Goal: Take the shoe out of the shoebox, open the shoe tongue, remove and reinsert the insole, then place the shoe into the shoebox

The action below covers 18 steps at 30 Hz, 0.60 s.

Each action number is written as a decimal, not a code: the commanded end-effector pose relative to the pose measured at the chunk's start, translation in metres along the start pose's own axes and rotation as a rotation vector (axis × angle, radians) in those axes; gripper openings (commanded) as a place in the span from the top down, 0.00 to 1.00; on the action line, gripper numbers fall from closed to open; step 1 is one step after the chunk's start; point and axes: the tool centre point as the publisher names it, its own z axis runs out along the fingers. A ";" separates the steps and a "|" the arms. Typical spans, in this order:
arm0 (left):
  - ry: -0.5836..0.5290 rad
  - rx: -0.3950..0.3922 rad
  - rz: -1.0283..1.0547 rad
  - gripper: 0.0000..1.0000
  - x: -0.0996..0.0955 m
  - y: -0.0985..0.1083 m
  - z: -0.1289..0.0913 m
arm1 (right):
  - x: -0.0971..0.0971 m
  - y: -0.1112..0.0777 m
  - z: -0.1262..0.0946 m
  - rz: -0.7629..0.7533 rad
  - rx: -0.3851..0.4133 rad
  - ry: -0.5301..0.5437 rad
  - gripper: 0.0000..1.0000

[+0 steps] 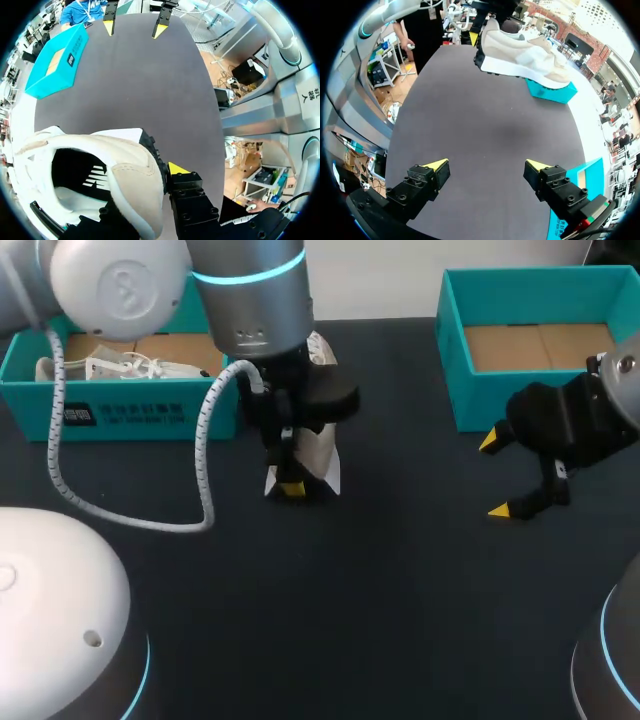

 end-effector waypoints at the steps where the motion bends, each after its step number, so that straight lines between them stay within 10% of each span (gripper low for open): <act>1: -0.005 0.009 0.001 1.00 0.002 0.004 -0.001 | 0.000 0.000 0.001 0.000 0.002 0.000 0.00; 6: 0.033 -0.004 0.048 1.00 -0.001 0.018 -0.002 | 0.000 0.000 0.001 0.000 0.002 0.000 0.00; 18: 0.081 0.078 0.106 1.00 -0.067 0.127 -0.049 | 0.000 0.000 0.001 0.000 0.002 0.000 0.00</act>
